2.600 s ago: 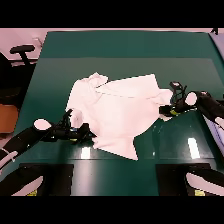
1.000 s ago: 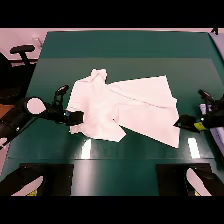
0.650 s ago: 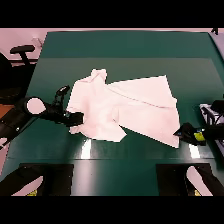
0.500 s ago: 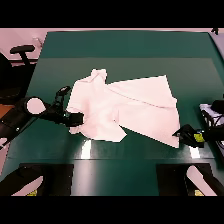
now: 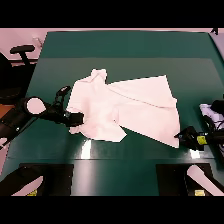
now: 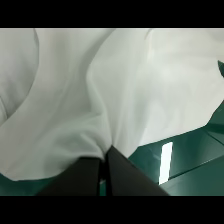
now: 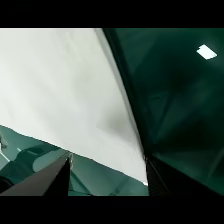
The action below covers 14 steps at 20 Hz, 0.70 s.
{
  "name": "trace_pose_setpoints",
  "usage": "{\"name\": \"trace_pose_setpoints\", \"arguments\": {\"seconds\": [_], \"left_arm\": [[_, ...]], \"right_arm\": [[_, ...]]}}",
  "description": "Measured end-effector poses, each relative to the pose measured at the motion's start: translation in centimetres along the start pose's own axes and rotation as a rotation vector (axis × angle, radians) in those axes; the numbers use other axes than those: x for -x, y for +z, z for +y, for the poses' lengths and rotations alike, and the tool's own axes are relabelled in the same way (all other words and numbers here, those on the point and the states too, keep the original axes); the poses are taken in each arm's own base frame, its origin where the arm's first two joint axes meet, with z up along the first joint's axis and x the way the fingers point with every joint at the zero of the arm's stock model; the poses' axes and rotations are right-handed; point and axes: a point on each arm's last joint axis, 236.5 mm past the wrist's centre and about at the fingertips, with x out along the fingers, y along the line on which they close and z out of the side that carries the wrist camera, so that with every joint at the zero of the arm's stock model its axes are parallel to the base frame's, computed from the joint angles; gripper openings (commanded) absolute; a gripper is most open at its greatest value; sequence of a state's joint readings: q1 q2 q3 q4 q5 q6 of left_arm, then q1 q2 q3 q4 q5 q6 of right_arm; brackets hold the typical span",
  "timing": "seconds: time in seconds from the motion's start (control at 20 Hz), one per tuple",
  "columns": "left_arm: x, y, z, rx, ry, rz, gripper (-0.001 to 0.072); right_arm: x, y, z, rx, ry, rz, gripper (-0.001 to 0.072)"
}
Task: Fold the shirts.
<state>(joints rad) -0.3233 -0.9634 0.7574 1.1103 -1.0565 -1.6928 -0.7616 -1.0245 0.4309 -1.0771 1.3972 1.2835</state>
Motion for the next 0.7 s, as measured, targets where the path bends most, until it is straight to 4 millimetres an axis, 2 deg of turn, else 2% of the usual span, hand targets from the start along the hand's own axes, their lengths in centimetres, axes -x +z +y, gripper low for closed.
{"name": "trace_pose_setpoints", "arguments": {"seconds": [0.05, 0.15, 0.2, 0.3, 0.45, 0.55, 0.65, 0.7], "left_arm": [[0.0, 0.0, 0.0, 0.0, 0.0, -0.001, 0.0028], [0.0, 0.2, 0.0, 0.0, -0.001, -0.007, 0.0027], [0.0, 0.2, 0.0, 0.0, -0.001, -0.009, 0.0028], [0.0, 0.3, 0.0, 0.0, -0.001, -0.011, 0.0028], [0.0, 0.1, 0.0, -0.001, -0.001, -0.004, 0.0026], [0.3, 0.3, -0.2, -0.01, 0.0, -0.005, 0.0026], [1.1, 1.0, -0.6, -0.046, 0.002, -0.021, 0.0026], [1.7, 1.5, -0.7, -0.072, 0.017, -0.031, 0.0026]], "right_arm": [[-0.2, -0.1, -0.1, -0.003, 0.002, 0.016, 0.0547], [-1.0, -0.7, 0.3, -0.002, 0.015, 0.068, 0.046], [-1.4, -1.2, 0.5, 0.002, 0.022, 0.101, 0.0337], [-2.2, -1.9, 0.5, 0.034, -0.005, 0.153, 0.0019], [-3.4, -1.8, 1.6, 0.099, -0.032, 0.156, 0.002], [-3.3, -1.0, 2.5, 0.137, -0.05, 0.1, 0.002], [-2.0, 1.9, 3.7, 0.188, -0.07, -0.054, 0.0019], [-0.9, 2.6, 4.1, 0.223, -0.09, -0.103, 0.0019]]}}
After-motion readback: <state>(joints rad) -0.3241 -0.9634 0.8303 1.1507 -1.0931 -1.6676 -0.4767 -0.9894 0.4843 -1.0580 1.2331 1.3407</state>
